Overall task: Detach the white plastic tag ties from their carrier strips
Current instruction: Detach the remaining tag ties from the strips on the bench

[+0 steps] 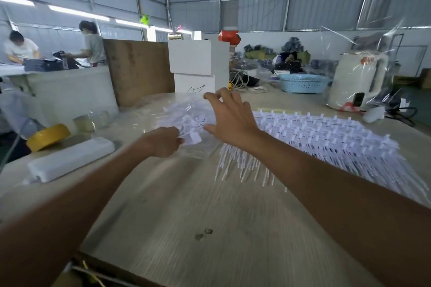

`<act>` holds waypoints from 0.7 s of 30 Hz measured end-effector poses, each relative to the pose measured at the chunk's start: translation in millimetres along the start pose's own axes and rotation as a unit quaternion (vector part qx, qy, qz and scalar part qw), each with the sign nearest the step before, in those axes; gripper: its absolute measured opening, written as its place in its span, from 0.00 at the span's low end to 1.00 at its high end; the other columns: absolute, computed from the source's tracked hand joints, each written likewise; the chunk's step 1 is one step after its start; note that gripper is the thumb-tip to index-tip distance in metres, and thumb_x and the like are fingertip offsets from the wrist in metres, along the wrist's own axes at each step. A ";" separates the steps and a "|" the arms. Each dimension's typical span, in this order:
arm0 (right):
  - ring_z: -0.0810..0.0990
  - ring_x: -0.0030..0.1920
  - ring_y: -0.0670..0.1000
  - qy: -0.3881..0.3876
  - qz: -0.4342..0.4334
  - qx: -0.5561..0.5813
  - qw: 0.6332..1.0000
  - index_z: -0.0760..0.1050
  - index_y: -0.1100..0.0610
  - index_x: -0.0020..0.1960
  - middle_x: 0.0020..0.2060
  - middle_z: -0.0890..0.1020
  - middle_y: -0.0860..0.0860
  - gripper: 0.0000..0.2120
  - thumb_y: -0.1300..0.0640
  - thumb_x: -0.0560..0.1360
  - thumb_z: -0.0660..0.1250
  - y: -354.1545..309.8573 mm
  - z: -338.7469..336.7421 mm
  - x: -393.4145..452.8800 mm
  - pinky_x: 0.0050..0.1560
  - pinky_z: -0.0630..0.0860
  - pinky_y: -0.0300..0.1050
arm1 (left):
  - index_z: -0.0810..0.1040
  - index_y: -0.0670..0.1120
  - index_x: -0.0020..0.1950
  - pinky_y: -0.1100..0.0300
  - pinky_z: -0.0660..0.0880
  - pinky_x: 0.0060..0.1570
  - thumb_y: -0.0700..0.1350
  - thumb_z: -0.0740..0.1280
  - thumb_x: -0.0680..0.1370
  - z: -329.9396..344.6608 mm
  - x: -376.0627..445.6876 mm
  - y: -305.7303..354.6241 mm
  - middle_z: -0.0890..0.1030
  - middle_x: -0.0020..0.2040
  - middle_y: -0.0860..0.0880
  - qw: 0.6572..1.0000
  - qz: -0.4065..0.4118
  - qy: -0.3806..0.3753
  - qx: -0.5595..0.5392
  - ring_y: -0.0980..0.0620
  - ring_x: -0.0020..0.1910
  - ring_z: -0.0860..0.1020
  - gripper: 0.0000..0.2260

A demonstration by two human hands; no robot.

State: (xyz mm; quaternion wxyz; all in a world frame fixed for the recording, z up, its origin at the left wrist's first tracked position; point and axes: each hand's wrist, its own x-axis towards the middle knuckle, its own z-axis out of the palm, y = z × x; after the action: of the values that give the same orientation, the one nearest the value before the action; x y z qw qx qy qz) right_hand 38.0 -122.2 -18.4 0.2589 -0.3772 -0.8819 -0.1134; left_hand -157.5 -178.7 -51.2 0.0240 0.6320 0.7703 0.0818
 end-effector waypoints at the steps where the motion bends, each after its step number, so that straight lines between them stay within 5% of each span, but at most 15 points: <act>1: 0.65 0.67 0.57 -0.018 0.017 -0.019 1.000 0.64 0.49 0.74 0.67 0.68 0.52 0.29 0.47 0.76 0.70 -3.4 6.0 12.6 0.60 0.69 0.56 | 0.70 0.46 0.49 0.48 0.73 0.58 0.50 0.55 0.85 2.6 0.7 2.8 0.79 0.58 0.39 1.000 -0.002 0.013 0.009 0.40 0.56 0.77 0.10; 6: 0.74 0.59 0.57 0.021 0.087 0.017 0.996 0.80 0.51 0.55 0.54 0.80 0.52 0.12 0.62 0.78 0.61 -10.7 14.5 44.6 0.57 0.71 0.54 | 0.67 0.45 0.59 0.50 0.70 0.49 0.49 0.55 0.85 13.3 6.7 0.6 0.78 0.60 0.38 0.999 -0.021 0.033 0.032 0.39 0.53 0.76 0.09; 10: 0.77 0.52 0.58 0.046 0.090 0.067 0.993 0.80 0.54 0.51 0.47 0.80 0.53 0.10 0.56 0.79 0.60 -7.9 9.4 40.7 0.55 0.76 0.56 | 0.67 0.44 0.57 0.50 0.71 0.47 0.45 0.57 0.84 12.2 16.5 -8.9 0.77 0.59 0.36 0.998 -0.027 0.064 -0.002 0.37 0.53 0.77 0.06; 14: 0.73 0.42 0.57 0.023 0.126 0.045 0.991 0.75 0.55 0.39 0.38 0.74 0.53 0.22 0.41 0.81 0.55 -10.0 13.2 35.6 0.52 0.75 0.53 | 0.69 0.43 0.63 0.53 0.68 0.49 0.49 0.58 0.84 16.0 27.5 -4.3 0.77 0.63 0.39 0.997 -0.042 0.059 0.033 0.39 0.60 0.77 0.12; 16: 0.74 0.42 0.57 0.029 0.122 0.006 0.992 0.76 0.56 0.40 0.38 0.74 0.53 0.23 0.41 0.82 0.55 -12.8 13.5 36.2 0.51 0.75 0.52 | 0.69 0.45 0.64 0.53 0.67 0.49 0.49 0.58 0.83 17.5 32.2 -2.0 0.77 0.63 0.41 0.995 -0.049 0.081 0.034 0.40 0.61 0.77 0.12; 21: 0.79 0.52 0.59 0.086 0.071 -0.013 0.994 0.79 0.59 0.55 0.53 0.79 0.55 0.11 0.59 0.80 0.59 -15.6 4.8 41.6 0.52 0.77 0.53 | 0.72 0.40 0.60 0.50 0.75 0.54 0.44 0.57 0.84 0.6 33.7 -7.9 0.78 0.60 0.38 0.994 -0.060 0.089 -0.020 0.37 0.58 0.78 0.10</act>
State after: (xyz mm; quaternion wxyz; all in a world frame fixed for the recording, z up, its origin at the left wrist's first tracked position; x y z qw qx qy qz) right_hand 0.7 -105.9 0.1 0.3359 -0.4315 -0.8257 -0.1383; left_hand -171.8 -147.1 -50.8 -0.0268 0.5744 0.8039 0.1516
